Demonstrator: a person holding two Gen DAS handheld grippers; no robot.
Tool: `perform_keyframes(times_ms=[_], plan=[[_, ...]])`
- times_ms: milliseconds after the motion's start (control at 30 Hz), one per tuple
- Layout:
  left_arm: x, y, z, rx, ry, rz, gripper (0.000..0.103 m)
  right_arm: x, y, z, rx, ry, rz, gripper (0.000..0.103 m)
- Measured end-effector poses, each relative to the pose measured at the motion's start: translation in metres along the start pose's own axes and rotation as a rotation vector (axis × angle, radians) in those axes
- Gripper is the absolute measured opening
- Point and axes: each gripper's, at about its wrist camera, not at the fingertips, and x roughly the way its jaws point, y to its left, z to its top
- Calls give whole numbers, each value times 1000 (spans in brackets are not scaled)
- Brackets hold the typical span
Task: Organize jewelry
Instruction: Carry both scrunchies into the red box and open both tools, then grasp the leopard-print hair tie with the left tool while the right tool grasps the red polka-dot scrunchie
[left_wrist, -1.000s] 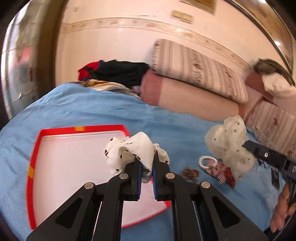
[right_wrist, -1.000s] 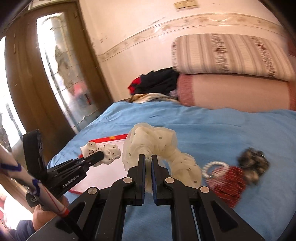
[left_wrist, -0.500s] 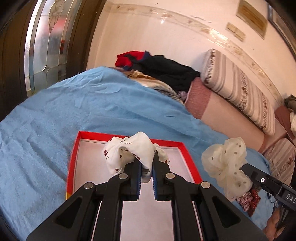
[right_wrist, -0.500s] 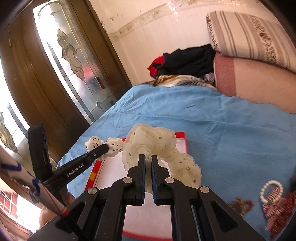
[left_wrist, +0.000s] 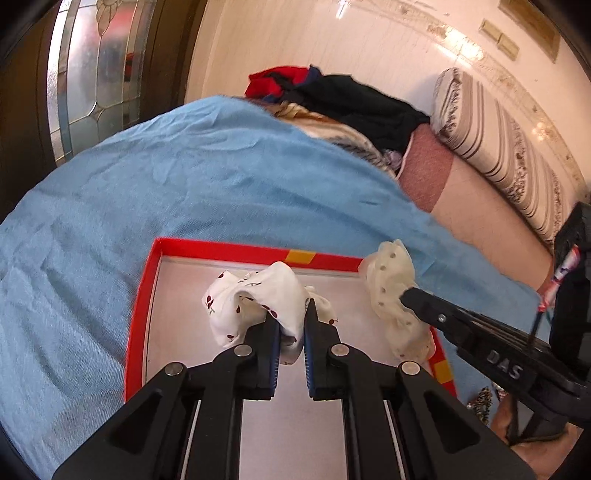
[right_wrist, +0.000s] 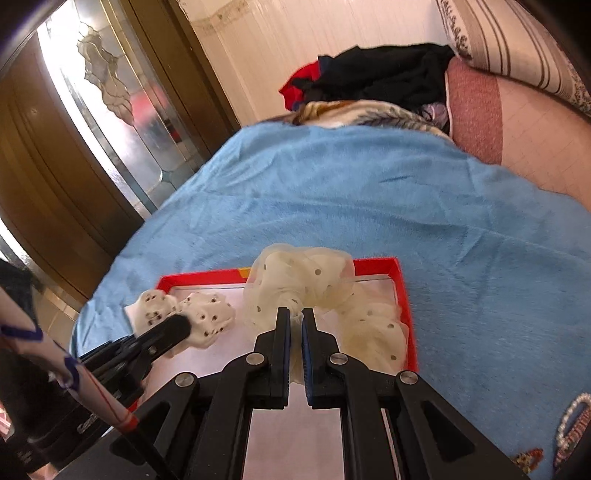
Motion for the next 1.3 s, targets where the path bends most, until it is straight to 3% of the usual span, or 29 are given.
perform_keyframes(times_ms=[200, 367, 433, 567, 700, 833, 933, 1100, 1300], plan=[[6, 2, -4, -4, 27, 22, 9, 26, -5, -2, 35, 54, 21, 7], [5, 1, -5, 1, 30, 27, 13, 29, -4, -4, 38, 64, 28, 18], [5, 1, -5, 4, 27, 31, 16, 25, -4, -3, 35, 65, 46, 27], [2, -1, -4, 4, 18, 35, 21, 10, -1, 0, 32, 55, 88, 34], [-9, -4, -3, 8, -22, 40, 28, -8, 1, 0, 25, 45, 120, 35], [-21, -11, 0, 16, -74, 31, 29, -41, -12, -10, 47, 17, 132, 37], [-27, -21, 0, 38, -97, 14, 29, -73, -39, -28, 93, -7, 113, 45], [-36, -55, -4, 96, -136, -25, 29, -141, -115, -72, 261, -50, 48, 45], [-36, -110, -21, 190, -126, -96, 31, -220, -192, -124, 432, -151, -56, 45]])
